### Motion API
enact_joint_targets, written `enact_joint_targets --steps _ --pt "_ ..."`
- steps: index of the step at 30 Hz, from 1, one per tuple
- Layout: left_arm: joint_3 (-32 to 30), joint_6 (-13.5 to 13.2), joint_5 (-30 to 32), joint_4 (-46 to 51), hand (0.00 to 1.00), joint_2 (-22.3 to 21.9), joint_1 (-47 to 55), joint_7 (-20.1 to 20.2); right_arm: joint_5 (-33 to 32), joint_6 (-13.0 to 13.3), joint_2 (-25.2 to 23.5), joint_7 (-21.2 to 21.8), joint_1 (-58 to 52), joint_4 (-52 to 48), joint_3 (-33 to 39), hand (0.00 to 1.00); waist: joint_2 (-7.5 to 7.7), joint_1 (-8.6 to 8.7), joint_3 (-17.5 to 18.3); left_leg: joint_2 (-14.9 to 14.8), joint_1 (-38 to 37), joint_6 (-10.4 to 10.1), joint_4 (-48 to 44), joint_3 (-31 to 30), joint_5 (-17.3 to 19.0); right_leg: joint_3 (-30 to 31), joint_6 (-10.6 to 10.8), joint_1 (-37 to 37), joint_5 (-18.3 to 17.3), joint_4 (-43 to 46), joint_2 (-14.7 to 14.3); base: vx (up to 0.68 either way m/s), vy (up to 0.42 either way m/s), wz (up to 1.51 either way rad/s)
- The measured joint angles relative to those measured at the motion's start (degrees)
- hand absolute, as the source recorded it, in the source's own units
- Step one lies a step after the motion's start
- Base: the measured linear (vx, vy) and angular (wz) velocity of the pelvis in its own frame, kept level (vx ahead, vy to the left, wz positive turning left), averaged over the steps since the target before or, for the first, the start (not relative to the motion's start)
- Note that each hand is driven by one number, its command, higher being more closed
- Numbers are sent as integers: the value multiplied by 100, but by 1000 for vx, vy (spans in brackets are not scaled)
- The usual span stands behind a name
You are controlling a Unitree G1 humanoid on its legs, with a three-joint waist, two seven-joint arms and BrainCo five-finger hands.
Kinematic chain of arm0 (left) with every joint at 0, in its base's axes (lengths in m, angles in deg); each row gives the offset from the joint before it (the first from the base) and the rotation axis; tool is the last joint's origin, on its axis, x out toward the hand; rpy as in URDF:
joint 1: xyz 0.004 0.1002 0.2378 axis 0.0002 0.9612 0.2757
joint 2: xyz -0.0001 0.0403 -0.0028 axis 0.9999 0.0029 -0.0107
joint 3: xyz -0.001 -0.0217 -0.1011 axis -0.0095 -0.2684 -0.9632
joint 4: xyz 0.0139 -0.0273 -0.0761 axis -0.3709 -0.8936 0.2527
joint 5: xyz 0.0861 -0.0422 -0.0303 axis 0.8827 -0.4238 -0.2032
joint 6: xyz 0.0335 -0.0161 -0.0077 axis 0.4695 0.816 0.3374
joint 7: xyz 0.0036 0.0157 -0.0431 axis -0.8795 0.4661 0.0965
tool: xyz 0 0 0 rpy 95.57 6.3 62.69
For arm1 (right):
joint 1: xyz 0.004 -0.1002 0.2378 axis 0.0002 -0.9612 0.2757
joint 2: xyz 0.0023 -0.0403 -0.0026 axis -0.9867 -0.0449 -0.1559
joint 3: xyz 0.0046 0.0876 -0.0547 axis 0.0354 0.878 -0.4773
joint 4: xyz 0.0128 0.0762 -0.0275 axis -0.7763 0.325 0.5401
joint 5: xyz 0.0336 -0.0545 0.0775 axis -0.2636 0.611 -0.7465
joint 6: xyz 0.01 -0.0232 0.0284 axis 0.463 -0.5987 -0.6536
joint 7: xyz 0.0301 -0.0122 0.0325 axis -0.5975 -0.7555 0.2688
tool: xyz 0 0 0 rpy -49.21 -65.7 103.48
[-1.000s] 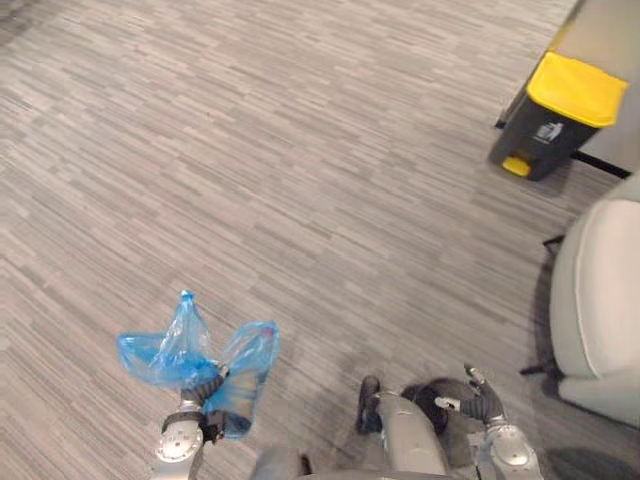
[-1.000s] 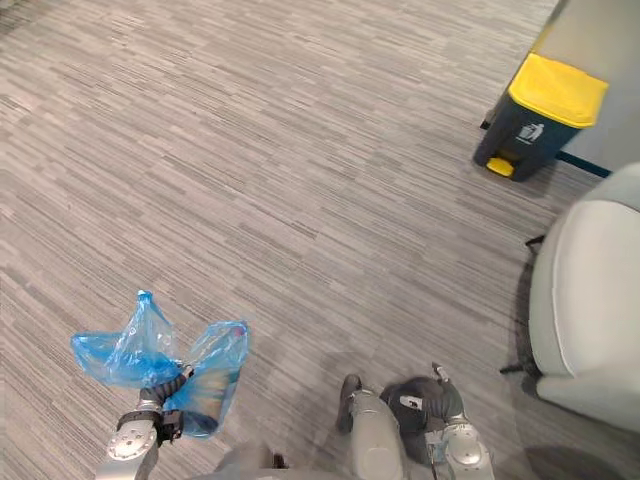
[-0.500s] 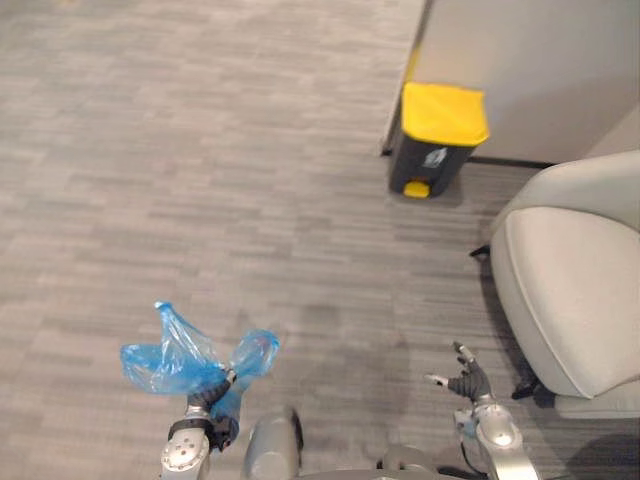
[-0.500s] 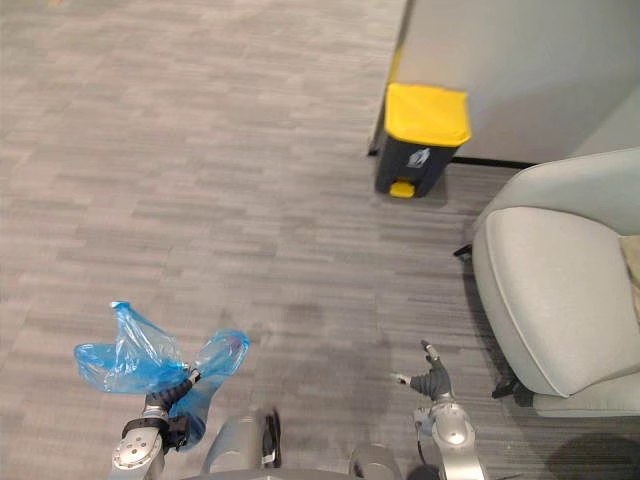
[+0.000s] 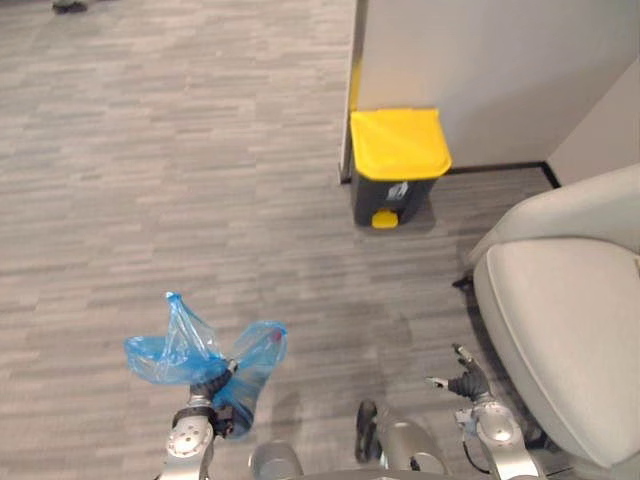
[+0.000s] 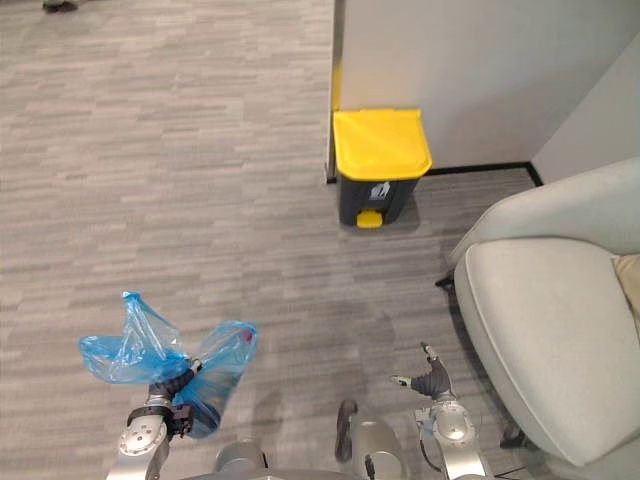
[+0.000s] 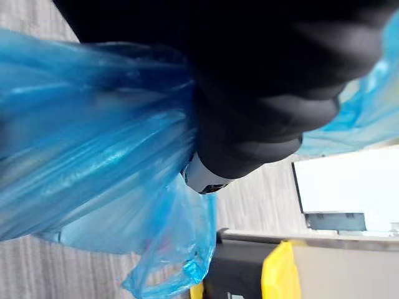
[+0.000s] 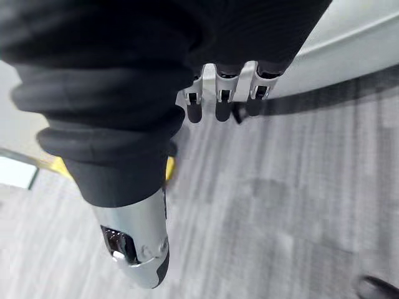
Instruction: Gather rubbish on tea table into small bin, then transfer packed bag to large trash can.
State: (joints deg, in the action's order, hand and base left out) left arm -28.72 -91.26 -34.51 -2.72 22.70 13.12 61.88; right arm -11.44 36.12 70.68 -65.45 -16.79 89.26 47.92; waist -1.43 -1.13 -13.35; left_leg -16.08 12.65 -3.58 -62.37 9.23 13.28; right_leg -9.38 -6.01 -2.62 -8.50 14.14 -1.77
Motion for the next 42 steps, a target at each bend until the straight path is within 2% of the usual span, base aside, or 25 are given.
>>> enact_joint_targets --steps 2,3,5,6,8,11,12,13,14,16,18,19,20,22,23,26,27,29,32,34,35,36,37,39,42 --pt "1 0 1 22 100 5 3 28 -6 2 -35 -44 67 -36 6 0 85 -146 -47 178 600 276 556 65 183 247 88 369 -144 -256 74 462 92 -59" --pt "11 1 1 28 100 -4 -10 48 -12 -2 -30 -90 93 -51 14 0 64 -169 -82 322 840 277 1058 21 183 334 192 519 -247 -299 106 541 197 -61" --pt "45 -2 5 35 100 -28 22 68 -65 -4 20 -128 76 0 29 0 -47 -205 -55 633 892 -92 3331 -335 -191 565 531 633 -650 -110 198 488 298 -60" --pt "26 18 6 -68 100 8 14 63 -65 -27 -79 -139 137 344 75 0 83 -293 -56 779 699 149 3576 -208 -659 810 677 730 -863 11 318 454 282 -51" --pt "-12 3 6 -4 100 57 -57 53 -59 -91 -120 -128 113 391 69 0 269 -282 58 1016 653 279 3580 -76 -473 910 699 727 -859 -3 583 429 210 -24" --pt "-10 -2 18 38 100 -10 19 44 -34 -92 -152 -116 161 399 70 0 312 -301 85 1045 345 490 3215 450 219 1171 1316 459 -943 1026 884 442 221 -66" --pt "46 9 20 45 100 0 137 45 -15 -92 -204 -111 177 402 56 0 301 -274 81 1059 17 548 3281 629 381 1146 1778 113 -740 1980 1010 405 190 -76" --pt "94 19 22 50 100 30 188 41 21 -93 -230 -113 140 405 12 0 294 -253 78 1076 -307 577 3390 731 497 1088 2035 -242 -563 2863 1111 571 186 -65" --pt "164 38 22 52 100 86 184 16 42 -109 -231 -102 74 417 -35 0 281 -146 71 1101 -727 607 3566 750 588 874 1802 -638 -669 3725 1226 407 70 -25" --pt "204 39 20 58 100 120 187 -47 65 -126 -239 -102 53 432 -49 0 261 -78 63 1100 -1070 604 3808 769 591 461 1495 -1000 -827 3868 1291 427 8 -4" --pt "198 38 19 70 100 131 146 -70 67 -126 -238 -103 88 430 -46 0 246 18 54 1057 -1353 557 4054 773 616 74 1255 -1433 -959 3499 1296 363 -59 -2" --pt "195 38 18 32 100 159 88 -68 68 -122 -227 -103 118 490 -48 0 196 23 25 984 -1537 496 4156 772 649 -164 1180 -1708 -896 2686 1229 360 -109 6" --pt "196 38 19 -4 100 170 73 -70 68 -130 -224 -103 152 590 -48 0 212 30 35 961 -1610 484 4186 761 648 -177 1114 -1757 -712 2082 1142 367 -127 16" --pt "196 37 20 -45 100 224 50 -67 68 -138 -204 -107 126 733 -43 0 327 42 79 983 -1779 225 4186 580 719 -82 891 -1712 468 812 945 419 -167 35" --pt "195 50 20 -226 100 132 -10 -68 68 -186 -60 -113 132 895 -31 0 150 78 99 856 -1912 54 4175 316 817 -88 765 -1609 812 962 834 503 -197 25" --pt "141 47 22 -227 100 93 -2 -67 66 -219 5 -109 197 835 -18 0 20 51 94 660 -1843 -262 3693 -44 579 -275 673 -1543 109 1450 769 377 -211 20" --pt "139 50 22 -223 100 34 -29 -65 63 -218 -14 -109 138 728 -27 0 -2 46 80 545 -1615 -226 2998 -174 419 -392 635 -1349 -41 1438 664 363 -268 35" --pt "152 43 18 -14 100 -196 55 -55 46 -215 -31 -126 31 347 -35 0 -139 -56 9 -65 -728 -57 800 -340 -368 -460 503 -510 -108 830 298 382 -170 0" --pt "212 46 17 6 100 -214 88 -50 -2 -198 -127 -198 81 174 -20 0 28 -181 84 -21 -21 13 482 -248 186 -297 480 -142 -123 446 257 315 -53 -32" --pt "227 44 18 8 100 -214 -12 -49 -55 -183 -123 -241 137 173 -2 0 72 -294 81 236 296 35 1652 -140 379 -125 552 108 -76 156 281 328 41 -38" --pt "226 44 18 6 100 -216 -31 -50 -58 -190 -135 -237 161 182 11 0 52 -301 83 318 315 15 2188 -143 357 -102 562 179 -73 119 284 288 147 -36" --pt "241 41 18 -3 100 -222 -22 -49 -57 -188 -153 -237 161 186 46 0 -63 -283 118 464 194 -50 3421 -188 -111 -58 657 269 -96 76 243 299 192 -34" --pt "239 48 18 -86 100 -138 -57 -51 -57 -205 -257 -237 191 356 86 0 90 -296 119 633 -11 160 3706 -101 -435 126 778 338 -129 15 327 303 172 -26" --pt "263 42 20 -86 100 -118 -106 -48 -53 -199 -266 -224 129 355 128 0 211 -276 179 892 -149 242 3948 -87 -458 239 869 393 -74 -178 524 267 130 -3" --pt "250 44 23 -82 100 -60 -110 -49 -40 -191 -276 -213 179 339 181 0 222 -305 184 1001 -250 345 3942 127 -387 410 921 438 -58 -148 682 204 137 -17"
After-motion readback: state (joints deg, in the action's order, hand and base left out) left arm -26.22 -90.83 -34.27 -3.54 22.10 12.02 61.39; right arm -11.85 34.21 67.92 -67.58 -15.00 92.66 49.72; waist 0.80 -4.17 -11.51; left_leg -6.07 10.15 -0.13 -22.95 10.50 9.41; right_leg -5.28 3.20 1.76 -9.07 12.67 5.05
